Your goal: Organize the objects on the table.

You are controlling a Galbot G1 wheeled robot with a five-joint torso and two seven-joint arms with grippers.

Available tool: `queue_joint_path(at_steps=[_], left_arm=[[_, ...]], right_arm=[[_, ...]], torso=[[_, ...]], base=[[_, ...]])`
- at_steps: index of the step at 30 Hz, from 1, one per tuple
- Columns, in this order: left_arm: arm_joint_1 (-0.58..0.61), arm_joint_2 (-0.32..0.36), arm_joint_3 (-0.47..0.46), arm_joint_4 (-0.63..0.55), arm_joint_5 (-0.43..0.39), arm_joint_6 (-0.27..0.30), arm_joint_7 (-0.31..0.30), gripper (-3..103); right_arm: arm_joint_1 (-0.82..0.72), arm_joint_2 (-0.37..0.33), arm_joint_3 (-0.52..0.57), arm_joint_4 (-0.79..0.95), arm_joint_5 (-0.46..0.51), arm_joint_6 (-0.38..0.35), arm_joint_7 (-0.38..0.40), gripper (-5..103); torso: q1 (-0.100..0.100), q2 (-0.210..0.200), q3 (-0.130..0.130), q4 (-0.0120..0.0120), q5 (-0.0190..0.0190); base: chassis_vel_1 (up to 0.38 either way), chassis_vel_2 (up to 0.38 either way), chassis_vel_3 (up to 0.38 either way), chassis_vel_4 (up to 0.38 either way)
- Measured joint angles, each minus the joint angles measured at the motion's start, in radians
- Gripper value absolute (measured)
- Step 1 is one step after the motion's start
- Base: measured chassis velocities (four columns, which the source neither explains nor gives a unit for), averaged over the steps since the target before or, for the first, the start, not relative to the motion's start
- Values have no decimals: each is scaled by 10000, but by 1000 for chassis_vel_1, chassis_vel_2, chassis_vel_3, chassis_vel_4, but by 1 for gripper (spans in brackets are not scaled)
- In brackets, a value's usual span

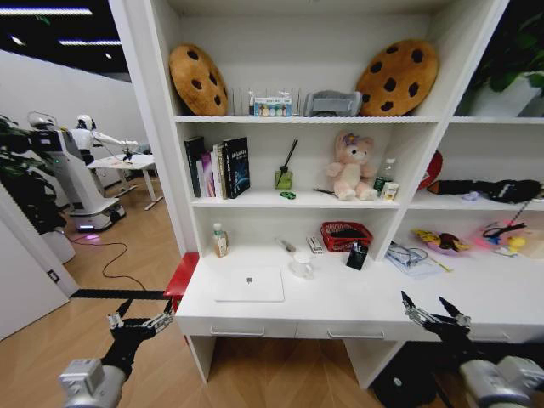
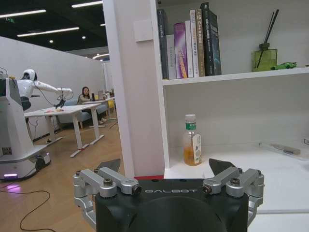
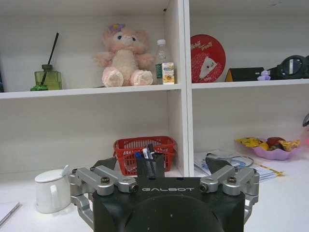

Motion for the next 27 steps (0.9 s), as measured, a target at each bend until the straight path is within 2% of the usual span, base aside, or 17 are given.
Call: queue_joint_path(at_steps=[4, 6, 10, 11, 14, 18, 19, 21, 24, 26, 27], left_arm=[[0, 0, 0, 0, 0, 0, -1, 100], [0, 0, 0, -1, 0, 0, -1, 100], [0, 0, 1, -1, -1, 0, -2, 100], [1, 0, 0, -2, 0, 0, -2, 100], [1, 0, 1, -1, 0, 0, -1, 100], [1, 0, 0, -2, 0, 0, -1, 100], [1, 0, 1, -1, 0, 0, -1, 100], [3, -1, 0, -1, 0, 0, -1, 100], [2, 0, 1, 0, 0, 0, 0, 100], [1, -1, 1, -1, 0, 0, 0, 100], [2, 0, 1, 0, 0, 0, 0, 100]], right_arm=[[0, 0, 0, 1, -1, 0, 0, 100], [-1, 1, 0, 0, 0, 0, 0, 100], [-1, 0, 0, 1, 0, 0, 0, 100], [-4, 0, 0, 1, -1, -1, -1, 100], [-1, 0, 0, 0, 0, -1, 0, 100], [-6, 1, 0, 0, 0, 0, 0, 100], [-9, 0, 0, 0, -1, 0, 0, 100], [-7, 0, 0, 0, -1, 0, -1, 100], [-10, 0, 1, -1, 0, 0, 0, 100], [-10, 0, 1, -4, -1, 0, 0, 100], [-7, 0, 1, -4, -1, 0, 0, 100]], torso=[[2, 0, 0, 2, -7], [1, 1, -1, -1, 3], [-2, 3, -2, -1, -8], [-4, 3, -2, -2, 4], [2, -1, 1, 0, -10], [-4, 4, -2, -3, 5], [-4, 3, -1, 0, -5], [-7, 4, -3, 7, -4], [-4, 2, -1, -13, -5], [-3, 1, -1, -9, 6], [1, -1, 1, -2, -1]], base=[[300, -323, -330, 339], [334, -347, -348, 341], [361, -358, -388, 371], [356, -380, -403, 345], [399, -387, -366, 364], [348, -304, -330, 335], [258, -320, -331, 284], [166, -222, -219, 154], [21, 1, -145, 84], [-57, -48, -85, 11], [-81, 40, 87, -2]])
